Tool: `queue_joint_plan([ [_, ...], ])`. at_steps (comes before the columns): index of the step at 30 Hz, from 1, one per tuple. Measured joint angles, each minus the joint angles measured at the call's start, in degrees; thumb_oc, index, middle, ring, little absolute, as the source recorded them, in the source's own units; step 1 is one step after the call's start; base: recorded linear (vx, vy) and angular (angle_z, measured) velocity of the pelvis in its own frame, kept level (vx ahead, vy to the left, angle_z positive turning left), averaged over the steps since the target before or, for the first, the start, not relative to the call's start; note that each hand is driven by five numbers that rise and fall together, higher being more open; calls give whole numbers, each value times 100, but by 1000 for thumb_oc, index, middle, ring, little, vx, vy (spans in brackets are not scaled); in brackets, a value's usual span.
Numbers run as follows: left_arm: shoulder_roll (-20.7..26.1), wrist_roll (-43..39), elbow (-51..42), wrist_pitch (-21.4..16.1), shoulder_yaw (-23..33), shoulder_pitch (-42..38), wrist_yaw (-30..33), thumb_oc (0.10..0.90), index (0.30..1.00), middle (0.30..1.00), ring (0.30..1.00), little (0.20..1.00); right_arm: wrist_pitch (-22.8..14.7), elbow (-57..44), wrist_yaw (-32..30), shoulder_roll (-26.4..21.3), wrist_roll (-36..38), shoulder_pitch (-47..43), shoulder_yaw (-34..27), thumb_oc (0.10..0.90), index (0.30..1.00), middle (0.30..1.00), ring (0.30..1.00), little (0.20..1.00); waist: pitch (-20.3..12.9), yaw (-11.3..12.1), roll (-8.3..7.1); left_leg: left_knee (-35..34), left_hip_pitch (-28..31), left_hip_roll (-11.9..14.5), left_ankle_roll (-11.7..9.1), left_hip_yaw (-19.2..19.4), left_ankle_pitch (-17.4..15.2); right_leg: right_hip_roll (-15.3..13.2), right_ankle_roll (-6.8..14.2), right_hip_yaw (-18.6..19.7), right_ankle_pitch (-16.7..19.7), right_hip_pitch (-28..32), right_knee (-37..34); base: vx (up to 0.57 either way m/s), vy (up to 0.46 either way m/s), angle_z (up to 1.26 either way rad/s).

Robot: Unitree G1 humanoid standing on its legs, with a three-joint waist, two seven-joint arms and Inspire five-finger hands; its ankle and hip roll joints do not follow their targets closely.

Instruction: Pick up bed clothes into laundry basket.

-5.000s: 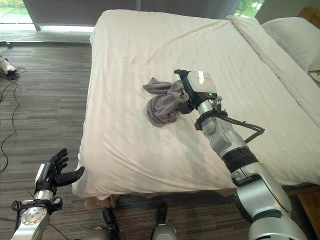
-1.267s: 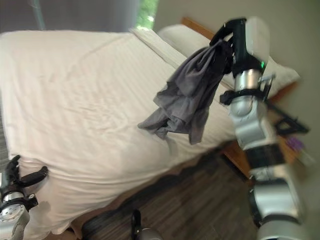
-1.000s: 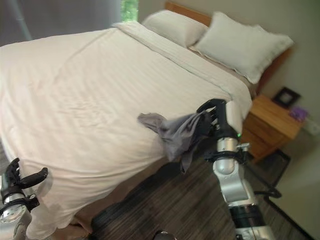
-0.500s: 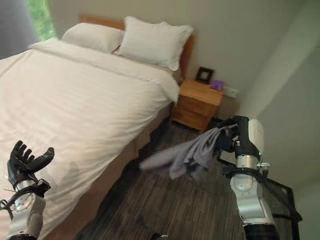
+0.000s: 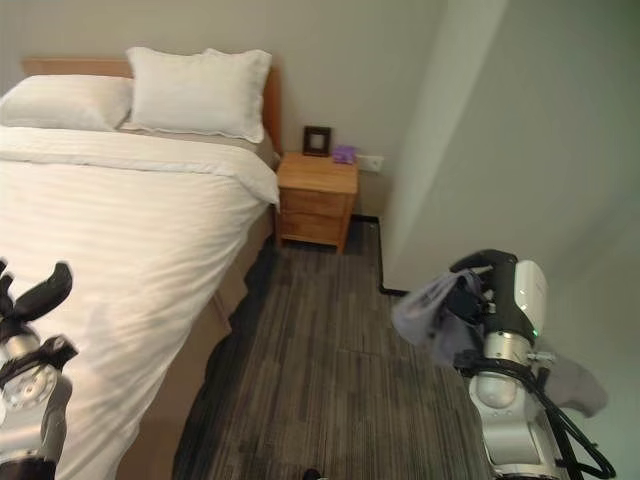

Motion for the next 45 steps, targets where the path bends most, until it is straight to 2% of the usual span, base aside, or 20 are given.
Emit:
queue_joint_plan([
  [4,442,-351,-312,-7,-940,-1099,-403,800,900,900,900,900,-80,-181,50,-5,-105,-347,7,400,300,300,300,300,178,-254,16,-1408,-242,-1027,331,-1362,-224,16,50,1013,55,-339,29,25,119,-120],
  [7,21,-327,-2774,-517,-589,107,-775,800,900,900,900,900,-182,-744,33,25,-208,102,-555,400,300,300,300,300,344,-124,149,-1265,-113,-1780,1278,-2726,-388,-6,-113,1489,-43,-606,49,56,54,-253],
  [9,6,-219,-2927,-608,-784,139,-1053,800,900,900,900,900,-134,-720,-47,73,-220,250,-777,400,300,300,300,300,373,-268,37,-708,-33,-1917,1217,-2740,-670,-55,27,1685,158,-565,100,-7,137,-154],
  [11,-101,-209,-2791,-672,-858,117,-1059,800,900,900,900,900,-155,-741,-44,138,-232,247,-653,400,300,300,300,300,337,-5,-289,335,-476,-2351,1534,-3631,-1152,-283,151,2597,243,-692,169,-43,160,-191],
  [13,-137,-266,-2400,-612,-1040,-144,-1098,800,900,900,900,900,-207,-740,-37,13,-327,51,-601,400,300,300,300,300,309,97,0,-64,-887,-2395,1613,-4238,-1178,-225,488,2835,47,-960,9,-16,278,-199],
  [15,-442,-343,-2086,-470,-1339,-133,-1178,800,900,900,900,900,-226,-741,-23,43,-394,97,-510,400,300,300,300,300,325,147,529,-255,-841,-1926,1709,-3754,-963,115,1086,2516,-406,-1477,909,-4,313,-153],
  [16,-448,-392,-2071,-371,-1584,-126,-1191,800,900,900,900,900,-231,-790,2,57,-450,245,-519,400,300,300,300,300,307,-31,529,-530,-725,-1882,1705,-3608,-958,157,1200,2452,-513,-1647,1778,-27,265,-98],
  [18,-141,-386,-2065,-363,-1911,-134,-1340,800,900,900,900,900,-239,-879,2,104,-538,411,-510,400,300,300,300,300,156,-85,12,-1047,-373,-2178,1493,-3209,-451,-290,1111,2781,-972,-1124,1290,-126,214,-69],
  [20,-122,-281,-1841,-265,-2271,-221,-1337,800,900,900,900,900,-251,-949,-23,209,-631,338,-472,400,300,300,300,300,254,-172,-1,-1192,-248,-2168,1482,-2841,-335,-245,1175,2892,-291,-1144,958,-156,174,-110],
  [22,-75,-150,-1511,-142,-2534,-371,-1384,800,900,900,900,900,-271,-945,-62,323,-760,259,-309,400,300,300,300,300,382,-191,-131,-980,-298,-2304,1626,-2349,-516,-155,936,2331,691,-1258,629,-213,128,-149],
  [23,-83,-153,-1327,-106,-2508,-419,-1413,800,900,900,900,900,-276,-963,-81,442,-816,48,-76,400,300,300,300,300,484,15,-65,-640,-648,-2198,1935,-2237,-659,-65,1241,1918,1309,-1574,564,-179,137,-153],
  [24,-157,-142,-1020,-14,-2614,-596,-1504,800,900,900,900,900,-318,-970,-156,429,-945,182,-68,400,300,300,300,300,510,-69,-30,-572,-752,-2137,1977,-2170,-686,-447,1168,307,15,-1597,791,-189,136,-135],
  [27,-236,-110,-906,217,-2770,-508,-1584,800,900,900,900,900,-257,-970,-159,128,-1074,183,-153,400,300,300,300,300,653,107,430,-834,-587,-1806,1763,-1665,-429,-1099,1115,-1071,-615,-1297,2209,-84,93,-81],
  [29,-77,-114,-911,241,-2740,-499,-1572,800,900,900,900,900,-257,-982,-158,91,-1107,178,-89,400,300,300,300,300,633,315,348,-845,-468,-1740,1699,-1354,-387,-1490,1187,-1455,-745,-647,2378,-31,71,-98],
  [31,81,-143,-940,240,-2633,-482,-1569,800,900,900,900,900,-245,-900,-152,150,-1114,-47,123,400,300,300,300,300,696,435,259,-460,-516,-1543,1483,-1144,-473,-1256,998,-1746,-697,-447,2009,-48,36,-108],
  [33,120,-177,-1032,270,-2612,-445,-1608,800,900,900,900,900,-183,-865,-131,167,-1120,-269,345,400,300,300,300,300,697,658,104,-779,-703,-1668,1586,-1049,-659,-1247,827,-1704,-631,-550,1868,-74,-40,-116],
  [35,159,-178,-1257,271,-2626,-433,-1717,800,900,900,900,900,-142,-769,-127,115,-1118,-561,325,400,300,300,300,300,642,711,327,-1382,-614,-1577,1614,-837,300,-928,981,-1918,-907,-569,1571,-76,-137,-100],
  [39,89,-176,-1351,268,-2558,-74,-1814,800,900,900,900,900,-156,-756,-98,212,-1119,-471,408,400,300,300,300,300,507,877,231,-1190,-348,-1431,1322,-311,137,-1246,665,-2281,-1202,-523,1994,-56,-252,-78],
  [44,-19,-180,-1190,283,-2536,103,-1791,800,900,900,900,900,-151,-730,6,203,-1080,-169,602,400,300,300,300,300,449,969,119,1099,-1115,-520,1079,-402,-26,-611,230,-1730,-900,-232,1103,-16,-292,-69],
  [45,-52,-181,-1156,280,-2548,151,-1793,800,900,900,900,900,-159,-733,6,184,-1065,-169,649,400,300,300,300,300,442,963,139,1441,-1301,-413,640,-623,-86,-458,113,-1551,-828,-151,891,-60,-72,-96],
])
